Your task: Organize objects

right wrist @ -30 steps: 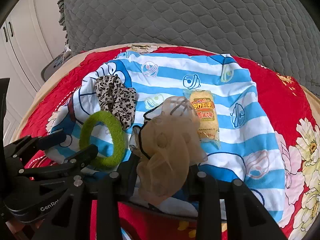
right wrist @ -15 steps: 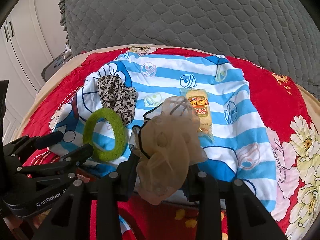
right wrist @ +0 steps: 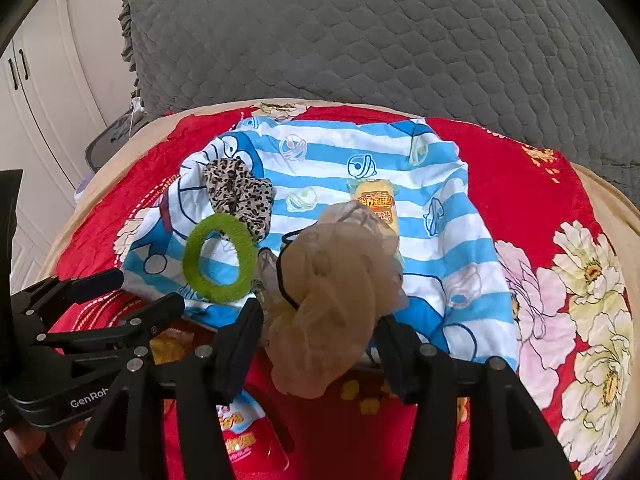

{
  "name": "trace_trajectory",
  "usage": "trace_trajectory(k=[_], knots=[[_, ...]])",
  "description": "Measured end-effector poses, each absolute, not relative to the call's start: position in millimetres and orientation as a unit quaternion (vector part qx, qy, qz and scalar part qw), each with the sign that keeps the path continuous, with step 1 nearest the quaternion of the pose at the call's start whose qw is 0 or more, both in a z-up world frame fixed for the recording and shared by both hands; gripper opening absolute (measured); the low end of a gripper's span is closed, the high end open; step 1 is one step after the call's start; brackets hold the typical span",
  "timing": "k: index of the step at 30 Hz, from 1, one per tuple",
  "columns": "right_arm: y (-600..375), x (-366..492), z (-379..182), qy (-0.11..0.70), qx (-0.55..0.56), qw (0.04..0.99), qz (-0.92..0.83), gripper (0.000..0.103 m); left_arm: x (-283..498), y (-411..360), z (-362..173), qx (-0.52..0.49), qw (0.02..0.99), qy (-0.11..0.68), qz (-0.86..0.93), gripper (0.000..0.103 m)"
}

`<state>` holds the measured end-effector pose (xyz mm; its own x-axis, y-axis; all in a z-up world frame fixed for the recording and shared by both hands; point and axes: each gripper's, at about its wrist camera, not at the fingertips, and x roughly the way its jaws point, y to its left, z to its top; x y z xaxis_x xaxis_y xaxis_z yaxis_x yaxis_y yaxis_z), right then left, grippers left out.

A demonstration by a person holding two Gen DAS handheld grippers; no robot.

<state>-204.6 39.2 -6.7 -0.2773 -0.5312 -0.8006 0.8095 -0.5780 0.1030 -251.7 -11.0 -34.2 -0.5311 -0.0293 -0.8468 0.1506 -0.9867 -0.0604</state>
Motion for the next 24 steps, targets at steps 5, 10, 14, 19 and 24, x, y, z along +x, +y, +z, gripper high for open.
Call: trace_trajectory(k=[5, 10, 14, 19, 24], knots=[[47, -194, 3, 0.166, 0.419, 0.430, -0.782, 0.057, -241, -8, -27, 0.485, 0.046, 0.063, -0.871, 0.077], [57, -183, 14, 0.164, 0.415, 0.430, -0.785, 0.061, -226, -5, -19, 0.485, 0.041, 0.066, -0.871, 0.077], [67, -173, 25, 0.161, 0.410, 0.430, -0.788, 0.063, -212, -5, -12, 0.483, 0.041, 0.068, -0.872, 0.077], [78, -163, 40, 0.160, 0.401, 0.432, -0.792, 0.066, -196, -6, -1, 0.477, 0.041, 0.069, -0.875, 0.077], [85, -159, 54, 0.161, 0.391, 0.427, -0.799, 0.066, -185, -10, 13, 0.467, 0.041, 0.069, -0.881, 0.077]])
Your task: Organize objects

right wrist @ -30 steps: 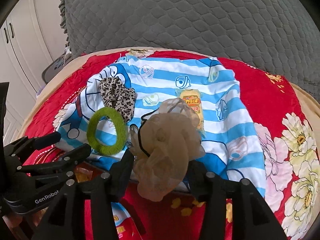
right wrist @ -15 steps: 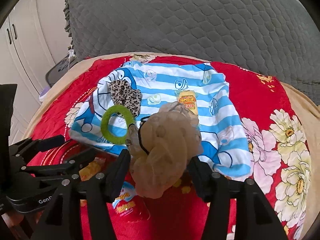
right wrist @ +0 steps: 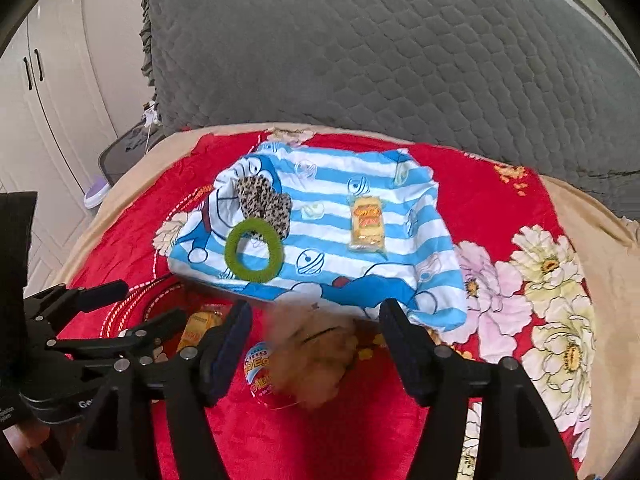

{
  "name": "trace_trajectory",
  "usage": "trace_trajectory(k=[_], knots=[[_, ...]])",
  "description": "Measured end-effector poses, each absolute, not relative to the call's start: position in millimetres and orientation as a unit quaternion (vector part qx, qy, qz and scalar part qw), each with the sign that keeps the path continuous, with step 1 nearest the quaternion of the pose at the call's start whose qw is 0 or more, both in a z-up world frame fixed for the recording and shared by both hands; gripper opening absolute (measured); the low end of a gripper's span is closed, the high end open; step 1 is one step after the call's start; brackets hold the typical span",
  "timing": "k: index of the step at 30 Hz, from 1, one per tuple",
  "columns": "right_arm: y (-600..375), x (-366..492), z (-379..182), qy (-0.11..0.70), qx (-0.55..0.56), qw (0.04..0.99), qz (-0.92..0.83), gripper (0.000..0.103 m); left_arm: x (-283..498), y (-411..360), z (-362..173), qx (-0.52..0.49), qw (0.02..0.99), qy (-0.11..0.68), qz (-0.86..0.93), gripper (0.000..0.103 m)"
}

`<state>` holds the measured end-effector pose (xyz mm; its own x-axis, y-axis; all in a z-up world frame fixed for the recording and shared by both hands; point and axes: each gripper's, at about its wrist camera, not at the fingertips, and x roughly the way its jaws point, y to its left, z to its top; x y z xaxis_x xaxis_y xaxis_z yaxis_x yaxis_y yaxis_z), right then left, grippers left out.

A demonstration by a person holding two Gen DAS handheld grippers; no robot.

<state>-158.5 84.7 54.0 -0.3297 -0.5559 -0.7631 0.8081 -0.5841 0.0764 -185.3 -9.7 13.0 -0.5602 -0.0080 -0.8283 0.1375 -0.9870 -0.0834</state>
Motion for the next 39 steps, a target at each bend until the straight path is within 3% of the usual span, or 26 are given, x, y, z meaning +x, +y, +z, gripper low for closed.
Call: trace_trajectory(k=[24, 39], knots=[[123, -123, 87, 0.152, 0.371, 0.434, -0.807, 0.066, -134, -10, 54, 0.441, 0.048, 0.072, -0.893, 0.077], [168, -75, 140, 0.142, 0.307, 0.438, -0.833, 0.079, -81, -3, 96, 0.406, 0.041, 0.066, -0.911, 0.078]])
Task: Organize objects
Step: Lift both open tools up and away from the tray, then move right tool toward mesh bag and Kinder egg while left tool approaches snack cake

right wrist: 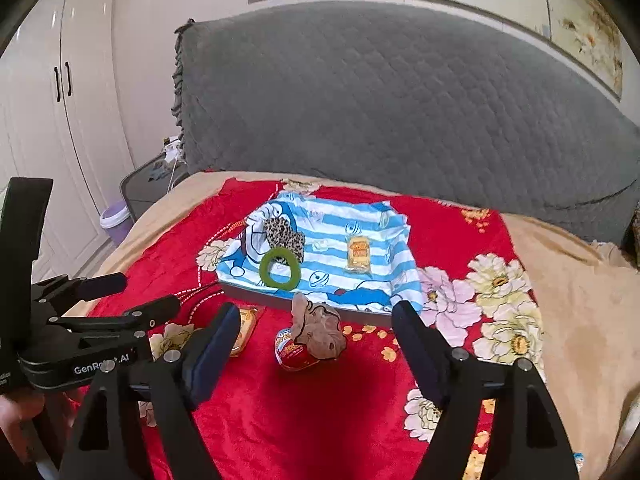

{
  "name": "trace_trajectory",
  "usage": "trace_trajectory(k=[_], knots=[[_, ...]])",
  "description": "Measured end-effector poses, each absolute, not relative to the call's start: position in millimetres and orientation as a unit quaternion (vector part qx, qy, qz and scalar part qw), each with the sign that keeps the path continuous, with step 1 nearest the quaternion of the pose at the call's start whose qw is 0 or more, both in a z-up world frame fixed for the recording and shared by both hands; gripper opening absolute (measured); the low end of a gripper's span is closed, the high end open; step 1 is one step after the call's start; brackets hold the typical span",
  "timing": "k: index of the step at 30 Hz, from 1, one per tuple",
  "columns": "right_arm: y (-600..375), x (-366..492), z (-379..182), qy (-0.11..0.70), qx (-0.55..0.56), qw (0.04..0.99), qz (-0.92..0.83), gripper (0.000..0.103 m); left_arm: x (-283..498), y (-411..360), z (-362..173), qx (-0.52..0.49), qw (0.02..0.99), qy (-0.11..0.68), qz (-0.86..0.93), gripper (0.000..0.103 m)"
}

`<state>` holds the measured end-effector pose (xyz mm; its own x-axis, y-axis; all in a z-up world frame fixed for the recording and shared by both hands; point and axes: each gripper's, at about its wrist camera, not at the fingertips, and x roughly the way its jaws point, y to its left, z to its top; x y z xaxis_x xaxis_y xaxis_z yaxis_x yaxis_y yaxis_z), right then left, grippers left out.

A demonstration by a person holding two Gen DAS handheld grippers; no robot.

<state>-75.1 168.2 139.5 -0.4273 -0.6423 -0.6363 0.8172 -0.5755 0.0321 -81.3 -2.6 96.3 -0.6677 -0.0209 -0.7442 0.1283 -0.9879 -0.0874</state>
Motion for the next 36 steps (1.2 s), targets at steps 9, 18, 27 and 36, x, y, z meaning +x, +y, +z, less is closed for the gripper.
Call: trace_trajectory(k=[9, 18, 27, 36], knots=[[187, -51, 159, 0.143, 0.283, 0.436, -0.842, 0.086, -52, -1, 112, 0.393, 0.040, 0.066, -0.916, 0.079], [195, -32, 159, 0.151, 0.272, 0.439, -0.843, 0.087, -36, 0, 110, 0.394, 0.042, 0.063, -0.916, 0.079], [200, -18, 148, 0.157, 0.272, 0.440, -0.841, 0.087, -26, 0, 96, 0.404, 0.049, 0.059, -0.912, 0.080], [193, -16, 113, 0.172, 0.304, 0.437, -0.829, 0.087, -29, -7, 64, 0.428, 0.055, 0.059, -0.900, 0.080]])
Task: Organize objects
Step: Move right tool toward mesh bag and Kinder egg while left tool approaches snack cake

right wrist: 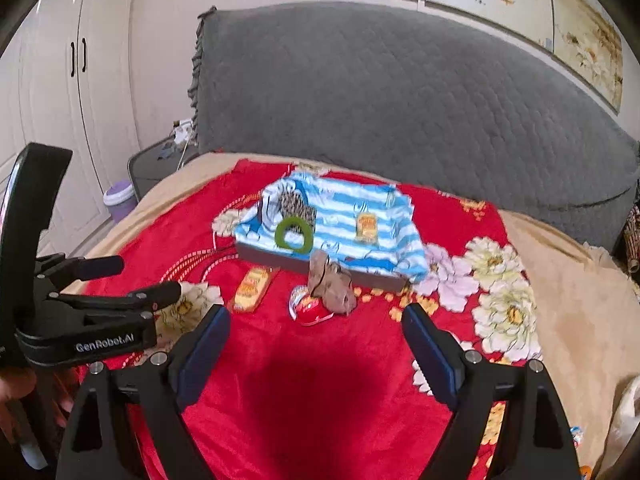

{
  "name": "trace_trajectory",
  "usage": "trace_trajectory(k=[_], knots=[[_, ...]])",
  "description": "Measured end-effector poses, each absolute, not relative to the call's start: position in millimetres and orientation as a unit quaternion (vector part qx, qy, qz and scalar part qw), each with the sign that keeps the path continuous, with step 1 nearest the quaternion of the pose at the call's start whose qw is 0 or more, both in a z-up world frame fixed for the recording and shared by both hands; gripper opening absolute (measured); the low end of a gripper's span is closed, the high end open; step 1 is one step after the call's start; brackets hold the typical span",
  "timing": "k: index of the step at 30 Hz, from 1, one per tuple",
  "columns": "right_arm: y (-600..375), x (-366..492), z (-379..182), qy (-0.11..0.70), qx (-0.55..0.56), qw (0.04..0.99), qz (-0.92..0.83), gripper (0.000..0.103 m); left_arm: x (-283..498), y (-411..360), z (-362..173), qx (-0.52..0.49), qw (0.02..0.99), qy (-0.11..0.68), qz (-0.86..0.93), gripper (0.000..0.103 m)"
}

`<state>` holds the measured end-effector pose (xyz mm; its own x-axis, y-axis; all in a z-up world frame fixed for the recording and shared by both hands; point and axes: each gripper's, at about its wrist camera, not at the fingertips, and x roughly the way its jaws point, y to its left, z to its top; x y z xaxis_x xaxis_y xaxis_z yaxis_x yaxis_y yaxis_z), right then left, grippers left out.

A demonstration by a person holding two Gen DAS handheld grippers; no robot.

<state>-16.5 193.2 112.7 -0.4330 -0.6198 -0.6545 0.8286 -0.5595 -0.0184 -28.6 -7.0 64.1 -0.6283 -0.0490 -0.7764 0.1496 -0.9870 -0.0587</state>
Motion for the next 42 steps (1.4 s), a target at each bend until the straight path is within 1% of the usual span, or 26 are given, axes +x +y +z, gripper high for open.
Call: trace_trajectory(k=[26, 42], knots=[[153, -42, 21, 0.203, 0.365, 0.423, -0.804, 0.087, -66, -9, -7, 0.468, 0.053, 0.054, -0.881, 0.080], [118, -72, -19, 0.211, 0.402, 0.413, -0.789, 0.087, -109, -8, -46, 0.489, 0.041, 0.056, -0.869, 0.080]])
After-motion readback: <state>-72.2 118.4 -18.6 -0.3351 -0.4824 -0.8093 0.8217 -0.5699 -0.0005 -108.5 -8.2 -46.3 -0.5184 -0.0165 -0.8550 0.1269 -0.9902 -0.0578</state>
